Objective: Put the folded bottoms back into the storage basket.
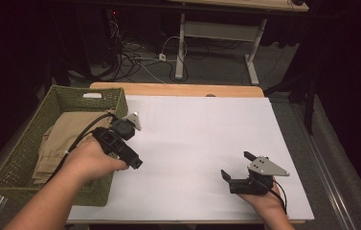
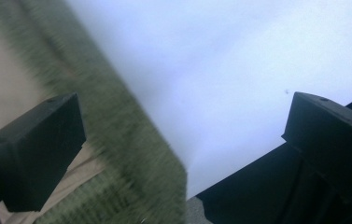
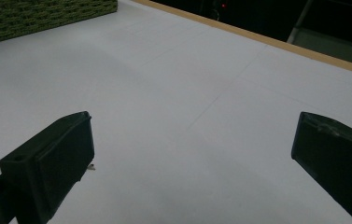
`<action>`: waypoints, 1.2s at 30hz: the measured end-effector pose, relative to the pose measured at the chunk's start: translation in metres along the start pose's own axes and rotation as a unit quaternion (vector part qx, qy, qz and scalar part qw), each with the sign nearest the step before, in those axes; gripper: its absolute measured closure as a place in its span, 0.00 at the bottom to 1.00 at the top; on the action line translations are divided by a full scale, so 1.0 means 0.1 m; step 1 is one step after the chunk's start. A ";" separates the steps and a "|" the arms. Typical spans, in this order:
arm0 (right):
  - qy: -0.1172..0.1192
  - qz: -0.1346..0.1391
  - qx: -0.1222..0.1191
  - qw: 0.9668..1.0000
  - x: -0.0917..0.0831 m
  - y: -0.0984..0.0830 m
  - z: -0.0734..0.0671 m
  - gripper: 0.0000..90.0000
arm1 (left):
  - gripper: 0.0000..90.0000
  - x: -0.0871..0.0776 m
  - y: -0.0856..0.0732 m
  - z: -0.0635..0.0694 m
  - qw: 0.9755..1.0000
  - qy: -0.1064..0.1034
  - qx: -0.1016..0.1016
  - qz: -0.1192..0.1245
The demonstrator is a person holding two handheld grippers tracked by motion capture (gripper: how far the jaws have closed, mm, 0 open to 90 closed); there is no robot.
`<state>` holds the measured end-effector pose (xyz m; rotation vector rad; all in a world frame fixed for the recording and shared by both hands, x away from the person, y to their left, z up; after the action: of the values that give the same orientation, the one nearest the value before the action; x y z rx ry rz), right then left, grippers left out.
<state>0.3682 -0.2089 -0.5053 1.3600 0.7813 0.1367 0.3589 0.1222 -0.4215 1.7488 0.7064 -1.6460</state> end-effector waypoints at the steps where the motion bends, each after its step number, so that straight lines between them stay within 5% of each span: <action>1: -0.004 0.002 0.001 1.000 -0.02 -0.03 0.01 0.00 | 0.00 0.02 0.02 0.03 1.000 0.000 0.006 -0.003; 13: 0.005 0.013 0.030 0.999 -0.10 -0.14 0.08 0.00 | 0.00 0.59 0.28 0.30 0.998 -0.037 0.046 -0.024; 22: 0.014 0.008 0.009 1.000 -0.08 -0.16 0.00 0.00 | 0.00 0.95 0.35 0.48 0.997 -0.060 0.052 -0.017; 31: 0.021 0.001 0.000 1.000 -0.02 -0.21 -0.02 0.00 | 0.00 1.20 0.49 0.61 0.995 -0.061 0.039 0.064; 34: 0.019 -0.001 0.001 1.000 -0.02 -0.24 -0.01 0.00 | 0.00 1.23 0.54 0.62 0.991 -0.061 0.028 0.119; 36: 0.018 -0.001 0.003 1.000 -0.02 -0.26 0.01 0.00 | 0.00 1.27 0.56 0.65 0.985 -0.064 0.019 0.159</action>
<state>0.3583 -0.2174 -0.5274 1.3657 0.8140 0.1564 0.3681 0.0321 -0.5449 1.6645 0.3178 -1.5413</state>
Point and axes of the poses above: each handheld gripper's, and its own axes: x roughly forward along the jaws, y roughly out of its top, z roughly to its right, the point moved 8 cm from there along x, roughly forward along the jaws, and after that the axes turned 6 degrees about x, right-handed, at the moved point
